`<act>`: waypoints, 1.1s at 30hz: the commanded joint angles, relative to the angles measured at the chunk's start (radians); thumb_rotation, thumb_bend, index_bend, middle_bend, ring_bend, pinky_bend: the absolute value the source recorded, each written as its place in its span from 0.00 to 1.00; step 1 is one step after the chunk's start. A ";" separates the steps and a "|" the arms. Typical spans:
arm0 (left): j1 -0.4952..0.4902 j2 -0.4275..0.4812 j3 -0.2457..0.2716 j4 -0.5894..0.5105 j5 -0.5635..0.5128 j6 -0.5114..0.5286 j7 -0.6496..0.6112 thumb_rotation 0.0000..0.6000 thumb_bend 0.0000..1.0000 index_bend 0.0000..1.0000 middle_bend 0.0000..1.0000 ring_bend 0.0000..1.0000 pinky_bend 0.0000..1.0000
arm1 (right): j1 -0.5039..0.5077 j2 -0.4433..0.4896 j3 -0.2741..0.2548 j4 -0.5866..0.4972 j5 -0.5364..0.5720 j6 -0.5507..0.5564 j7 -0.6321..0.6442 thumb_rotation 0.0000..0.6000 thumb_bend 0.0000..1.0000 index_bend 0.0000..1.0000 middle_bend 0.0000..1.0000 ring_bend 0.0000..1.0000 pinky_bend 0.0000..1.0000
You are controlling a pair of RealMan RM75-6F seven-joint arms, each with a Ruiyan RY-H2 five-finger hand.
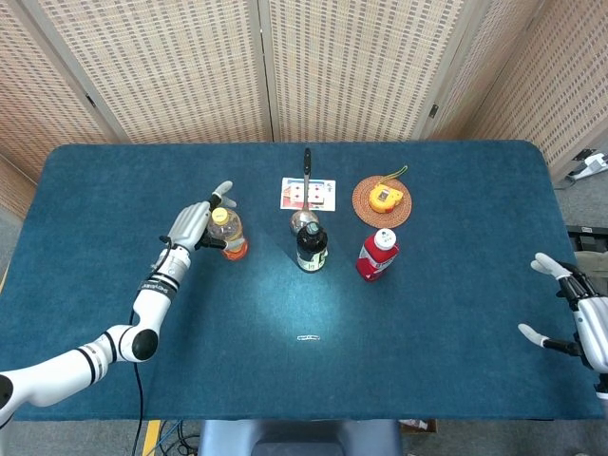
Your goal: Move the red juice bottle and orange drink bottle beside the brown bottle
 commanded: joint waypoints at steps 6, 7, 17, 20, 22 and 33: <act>0.001 0.032 -0.005 -0.072 -0.043 0.028 0.048 1.00 0.07 0.00 0.04 0.30 0.39 | -0.004 0.001 -0.003 -0.006 -0.014 0.011 -0.005 1.00 0.00 0.15 0.24 0.13 0.42; 0.000 0.035 -0.005 -0.079 -0.051 0.030 0.056 1.00 0.07 0.00 0.04 0.29 0.39 | -0.004 0.001 -0.003 -0.007 -0.016 0.013 -0.006 1.00 0.00 0.15 0.24 0.13 0.42; 0.018 0.091 0.012 -0.185 -0.132 0.079 0.147 1.00 0.06 0.00 0.03 0.26 0.39 | -0.012 0.004 0.001 -0.010 -0.012 0.029 -0.013 1.00 0.00 0.15 0.24 0.13 0.42; 0.034 0.118 0.020 -0.231 -0.153 0.102 0.172 1.00 0.06 0.00 0.02 0.26 0.39 | -0.012 0.005 0.001 -0.012 -0.009 0.025 -0.014 1.00 0.00 0.15 0.24 0.13 0.42; 0.044 0.136 0.026 -0.261 -0.164 0.119 0.186 1.00 0.06 0.00 0.02 0.25 0.39 | -0.012 0.004 0.000 -0.014 -0.011 0.023 -0.020 1.00 0.00 0.15 0.24 0.13 0.42; 0.141 0.265 0.108 -0.411 -0.183 0.209 0.262 1.00 0.05 0.00 0.00 0.02 0.34 | -0.012 -0.006 -0.002 -0.023 -0.012 0.019 -0.065 1.00 0.00 0.15 0.24 0.13 0.42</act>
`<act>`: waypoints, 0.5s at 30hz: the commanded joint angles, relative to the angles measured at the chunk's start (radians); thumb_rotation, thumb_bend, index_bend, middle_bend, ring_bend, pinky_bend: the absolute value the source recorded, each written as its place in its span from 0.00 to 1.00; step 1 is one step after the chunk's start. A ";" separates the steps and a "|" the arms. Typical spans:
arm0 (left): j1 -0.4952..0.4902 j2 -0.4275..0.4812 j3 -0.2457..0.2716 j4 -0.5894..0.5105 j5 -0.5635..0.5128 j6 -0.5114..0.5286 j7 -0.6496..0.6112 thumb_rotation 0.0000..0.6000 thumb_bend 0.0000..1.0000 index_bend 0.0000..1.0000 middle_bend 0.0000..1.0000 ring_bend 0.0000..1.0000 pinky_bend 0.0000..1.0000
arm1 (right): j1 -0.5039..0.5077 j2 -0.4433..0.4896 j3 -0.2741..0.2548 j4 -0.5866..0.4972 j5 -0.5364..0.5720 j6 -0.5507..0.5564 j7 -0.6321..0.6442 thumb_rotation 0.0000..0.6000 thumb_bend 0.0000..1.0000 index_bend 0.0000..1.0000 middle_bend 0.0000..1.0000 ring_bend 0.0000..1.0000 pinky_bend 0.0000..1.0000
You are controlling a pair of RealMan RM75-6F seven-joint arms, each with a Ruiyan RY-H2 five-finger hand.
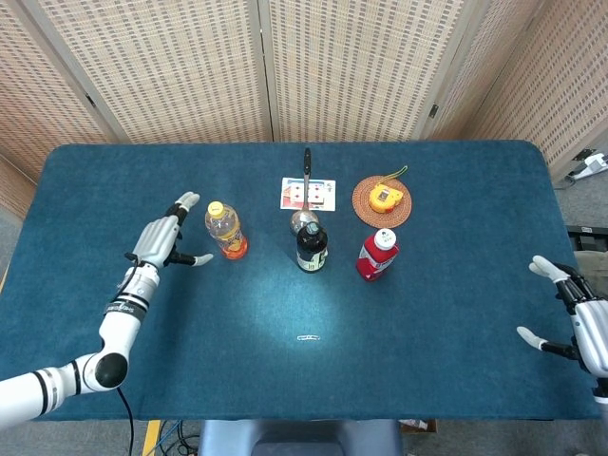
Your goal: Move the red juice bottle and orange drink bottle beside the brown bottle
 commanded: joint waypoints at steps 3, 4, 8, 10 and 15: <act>0.080 0.080 0.062 -0.079 0.040 0.078 0.028 1.00 0.05 0.00 0.00 0.01 0.32 | -0.001 -0.006 0.003 -0.001 0.007 0.001 -0.026 1.00 0.00 0.15 0.24 0.13 0.42; 0.101 0.098 0.080 -0.094 0.067 0.102 0.032 1.00 0.05 0.00 0.00 0.01 0.31 | -0.002 -0.008 0.004 -0.002 0.010 0.002 -0.035 1.00 0.00 0.15 0.24 0.13 0.42; 0.171 0.143 0.147 -0.130 0.186 0.174 0.036 1.00 0.05 0.00 0.00 0.00 0.29 | -0.002 -0.018 0.011 0.001 0.029 -0.002 -0.068 1.00 0.00 0.16 0.25 0.14 0.42; 0.203 0.165 0.186 -0.144 0.259 0.210 0.049 1.00 0.05 0.00 0.00 0.00 0.29 | 0.000 -0.024 0.016 0.003 0.045 -0.010 -0.088 1.00 0.00 0.16 0.26 0.15 0.42; 0.291 0.198 0.277 -0.171 0.452 0.348 0.099 1.00 0.05 0.06 0.00 0.00 0.29 | 0.000 -0.032 0.028 -0.012 0.096 -0.031 -0.150 1.00 0.00 0.17 0.27 0.17 0.42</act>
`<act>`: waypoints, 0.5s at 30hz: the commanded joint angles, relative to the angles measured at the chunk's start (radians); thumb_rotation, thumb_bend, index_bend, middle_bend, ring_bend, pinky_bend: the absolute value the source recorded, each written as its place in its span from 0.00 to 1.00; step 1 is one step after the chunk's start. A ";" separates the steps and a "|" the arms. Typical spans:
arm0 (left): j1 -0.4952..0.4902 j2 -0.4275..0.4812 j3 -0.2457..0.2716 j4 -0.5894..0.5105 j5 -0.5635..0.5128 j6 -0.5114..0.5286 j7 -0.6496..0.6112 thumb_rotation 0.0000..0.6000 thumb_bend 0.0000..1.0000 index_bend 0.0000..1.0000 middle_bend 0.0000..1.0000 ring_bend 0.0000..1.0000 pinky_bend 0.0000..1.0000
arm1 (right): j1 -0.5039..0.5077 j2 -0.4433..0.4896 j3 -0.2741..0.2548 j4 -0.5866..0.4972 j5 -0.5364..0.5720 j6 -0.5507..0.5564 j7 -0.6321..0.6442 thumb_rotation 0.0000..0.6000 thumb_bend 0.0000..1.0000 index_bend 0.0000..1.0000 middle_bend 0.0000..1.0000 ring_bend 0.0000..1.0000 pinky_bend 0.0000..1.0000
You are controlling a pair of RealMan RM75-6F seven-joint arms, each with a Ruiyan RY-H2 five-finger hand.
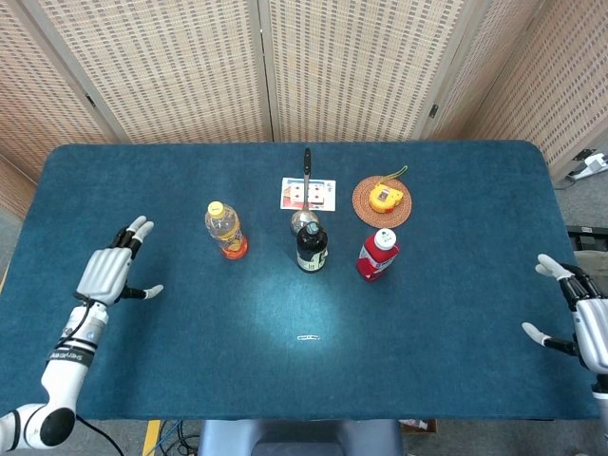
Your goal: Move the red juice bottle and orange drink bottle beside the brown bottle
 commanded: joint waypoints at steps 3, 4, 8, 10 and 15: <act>0.145 0.053 0.129 -0.051 0.221 0.183 0.023 1.00 0.05 0.11 0.01 0.00 0.29 | -0.003 -0.002 0.016 -0.036 0.074 -0.028 -0.066 1.00 0.01 0.19 0.28 0.17 0.42; 0.161 0.061 0.141 -0.055 0.235 0.195 0.016 1.00 0.05 0.13 0.01 0.00 0.28 | -0.004 0.001 0.017 -0.045 0.088 -0.035 -0.076 1.00 0.01 0.19 0.28 0.17 0.42; 0.223 0.094 0.194 -0.065 0.299 0.244 0.038 1.00 0.05 0.14 0.02 0.00 0.28 | -0.007 0.018 0.025 -0.079 0.143 -0.057 -0.110 1.00 0.01 0.20 0.28 0.17 0.42; 0.257 0.111 0.219 -0.074 0.320 0.270 0.064 1.00 0.05 0.14 0.03 0.00 0.27 | -0.008 0.029 0.027 -0.096 0.163 -0.069 -0.124 1.00 0.02 0.20 0.28 0.17 0.42; 0.338 0.141 0.264 -0.109 0.329 0.315 0.095 1.00 0.05 0.18 0.07 0.03 0.27 | -0.014 0.044 0.026 -0.115 0.164 -0.069 -0.130 1.00 0.02 0.20 0.28 0.17 0.42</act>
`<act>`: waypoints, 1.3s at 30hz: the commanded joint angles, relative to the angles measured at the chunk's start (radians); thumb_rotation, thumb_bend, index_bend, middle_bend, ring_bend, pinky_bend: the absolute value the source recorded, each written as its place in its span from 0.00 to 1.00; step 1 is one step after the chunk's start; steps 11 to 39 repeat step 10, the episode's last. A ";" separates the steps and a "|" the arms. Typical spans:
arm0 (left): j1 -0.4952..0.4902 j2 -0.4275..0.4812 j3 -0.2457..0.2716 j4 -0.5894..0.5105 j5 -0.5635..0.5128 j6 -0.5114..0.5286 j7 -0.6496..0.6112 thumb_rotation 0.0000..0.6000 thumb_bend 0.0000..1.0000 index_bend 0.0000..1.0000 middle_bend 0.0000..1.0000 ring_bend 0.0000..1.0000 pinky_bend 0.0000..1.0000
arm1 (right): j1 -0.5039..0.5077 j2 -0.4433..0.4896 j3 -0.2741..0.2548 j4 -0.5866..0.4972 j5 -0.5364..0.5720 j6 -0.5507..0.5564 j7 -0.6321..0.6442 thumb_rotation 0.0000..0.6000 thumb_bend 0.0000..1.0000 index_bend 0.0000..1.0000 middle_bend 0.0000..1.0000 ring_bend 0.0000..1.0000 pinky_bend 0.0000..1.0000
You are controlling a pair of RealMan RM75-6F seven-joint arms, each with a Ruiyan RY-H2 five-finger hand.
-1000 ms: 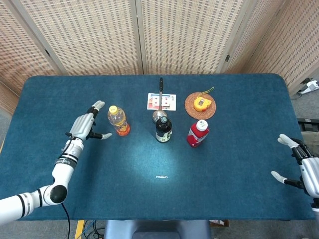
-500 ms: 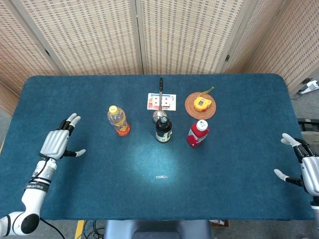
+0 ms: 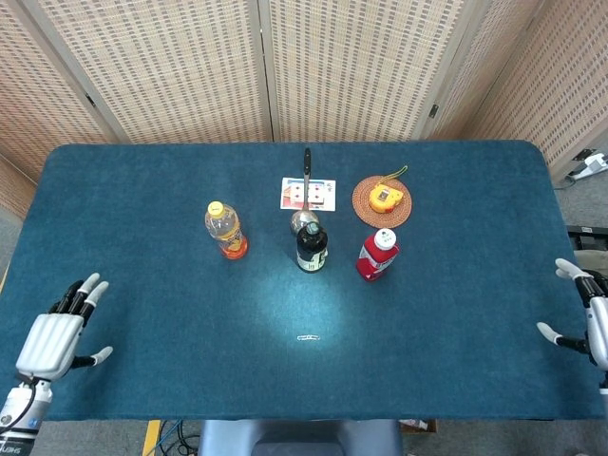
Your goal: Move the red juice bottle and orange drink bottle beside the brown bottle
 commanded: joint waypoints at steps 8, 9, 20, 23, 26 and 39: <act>0.101 -0.009 0.021 0.023 0.041 0.055 -0.014 1.00 0.05 0.24 0.12 0.06 0.27 | -0.006 -0.004 -0.008 0.007 -0.023 0.005 -0.011 1.00 0.02 0.21 0.28 0.17 0.42; 0.102 -0.011 0.016 0.027 0.041 0.053 -0.013 1.00 0.05 0.24 0.12 0.06 0.27 | -0.004 -0.003 -0.008 0.010 -0.023 0.000 -0.008 1.00 0.02 0.21 0.28 0.17 0.42; 0.104 -0.014 0.011 0.031 0.041 0.051 -0.012 1.00 0.05 0.24 0.12 0.06 0.27 | -0.003 -0.001 -0.009 0.011 -0.023 -0.006 -0.002 1.00 0.03 0.21 0.28 0.17 0.42; 0.104 -0.014 0.011 0.031 0.041 0.051 -0.012 1.00 0.05 0.24 0.12 0.06 0.27 | -0.003 -0.001 -0.009 0.011 -0.023 -0.006 -0.002 1.00 0.03 0.21 0.28 0.17 0.42; 0.104 -0.014 0.011 0.031 0.041 0.051 -0.012 1.00 0.05 0.24 0.12 0.06 0.27 | -0.003 -0.001 -0.009 0.011 -0.023 -0.006 -0.002 1.00 0.03 0.21 0.28 0.17 0.42; 0.104 -0.014 0.011 0.031 0.041 0.051 -0.012 1.00 0.05 0.24 0.12 0.06 0.27 | -0.003 -0.001 -0.009 0.011 -0.023 -0.006 -0.002 1.00 0.03 0.21 0.28 0.17 0.42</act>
